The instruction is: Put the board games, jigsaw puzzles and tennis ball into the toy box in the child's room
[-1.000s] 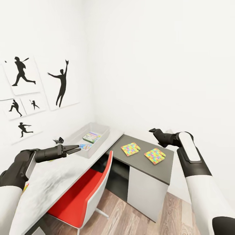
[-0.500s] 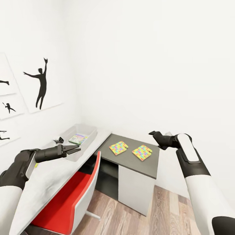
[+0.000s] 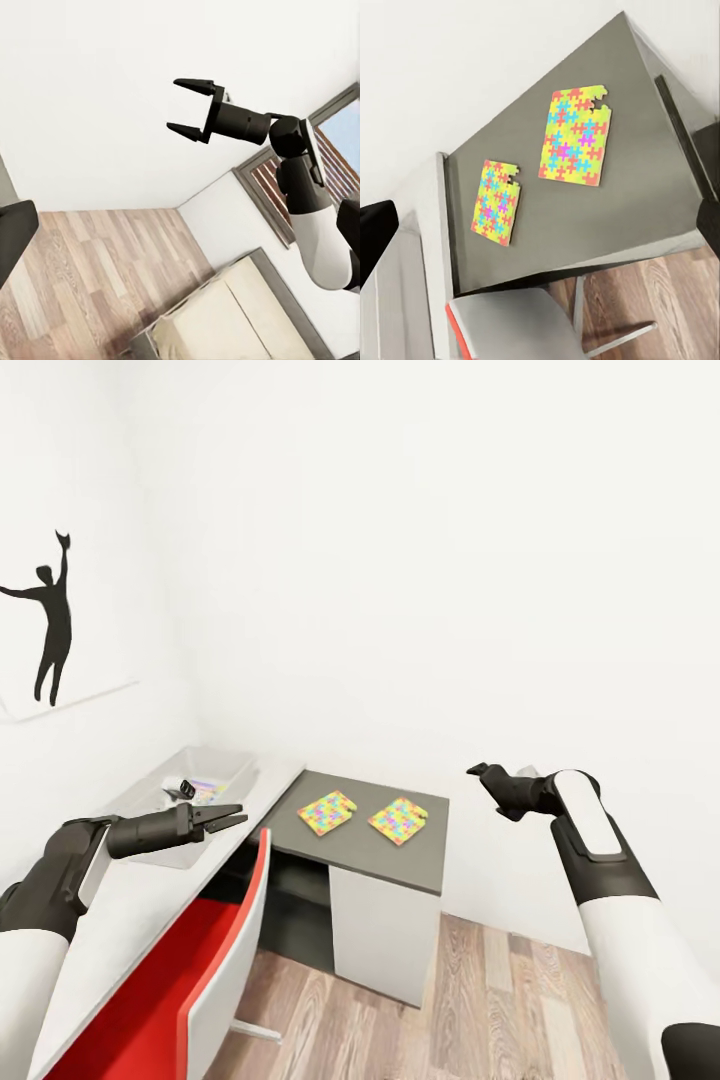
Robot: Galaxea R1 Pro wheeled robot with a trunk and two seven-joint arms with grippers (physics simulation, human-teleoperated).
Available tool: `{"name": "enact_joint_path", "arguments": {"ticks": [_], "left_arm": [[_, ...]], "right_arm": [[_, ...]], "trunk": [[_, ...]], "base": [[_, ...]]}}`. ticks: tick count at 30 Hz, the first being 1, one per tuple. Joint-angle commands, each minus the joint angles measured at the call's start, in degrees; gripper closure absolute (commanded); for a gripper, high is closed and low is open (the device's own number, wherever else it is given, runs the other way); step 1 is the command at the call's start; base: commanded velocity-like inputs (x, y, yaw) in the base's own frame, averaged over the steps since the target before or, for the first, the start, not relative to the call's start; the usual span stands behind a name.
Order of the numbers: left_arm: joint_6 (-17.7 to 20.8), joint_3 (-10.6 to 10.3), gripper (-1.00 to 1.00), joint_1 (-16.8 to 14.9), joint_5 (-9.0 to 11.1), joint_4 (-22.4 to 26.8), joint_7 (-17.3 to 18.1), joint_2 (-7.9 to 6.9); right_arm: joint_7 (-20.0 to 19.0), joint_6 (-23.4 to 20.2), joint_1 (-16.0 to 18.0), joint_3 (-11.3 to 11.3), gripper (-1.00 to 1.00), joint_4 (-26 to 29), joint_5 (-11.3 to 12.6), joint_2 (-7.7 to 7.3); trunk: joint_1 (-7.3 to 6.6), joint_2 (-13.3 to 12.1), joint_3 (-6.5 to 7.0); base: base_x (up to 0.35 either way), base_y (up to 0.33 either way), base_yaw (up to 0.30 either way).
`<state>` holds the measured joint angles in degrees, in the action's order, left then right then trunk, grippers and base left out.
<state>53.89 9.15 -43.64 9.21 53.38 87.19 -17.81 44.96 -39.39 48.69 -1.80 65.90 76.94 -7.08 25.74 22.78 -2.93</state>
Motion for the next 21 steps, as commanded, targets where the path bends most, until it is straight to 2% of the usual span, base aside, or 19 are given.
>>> {"name": "enact_joint_path", "arguments": {"ticks": [1, 5, 15, 21], "left_arm": [[0.60, -0.01, -1.00, -0.04, 0.02, 0.03, 0.19, -0.01], [0.60, -0.01, -1.00, -0.04, 0.02, 0.04, 0.19, -0.03], [0.60, -0.01, -1.00, -0.04, 0.02, 0.02, 0.19, -0.03], [0.53, -0.04, -1.00, -0.04, 0.02, 0.05, 0.18, 0.00]], "right_arm": [[0.48, -0.13, 0.04, -0.06, -1.00, -0.07, 0.47, -0.21], [0.36, -0.09, -0.12, -0.16, -1.00, -1.17, 0.56, -1.44], [0.24, -0.07, -0.17, -0.44, -1.00, -4.25, 0.58, -2.37], [0.22, -0.07, -0.24, -0.48, -1.00, -5.94, 0.76, -3.46]], "trunk": [[0.04, 0.14, -0.16], [0.04, 0.14, -0.26], [0.04, 0.14, -0.50], [0.04, 0.14, -0.63]], "base": [[0.000, 0.000, -0.270], [0.000, 0.000, -0.270], [0.000, 0.000, -0.271], [0.000, 0.000, -0.271]]}}
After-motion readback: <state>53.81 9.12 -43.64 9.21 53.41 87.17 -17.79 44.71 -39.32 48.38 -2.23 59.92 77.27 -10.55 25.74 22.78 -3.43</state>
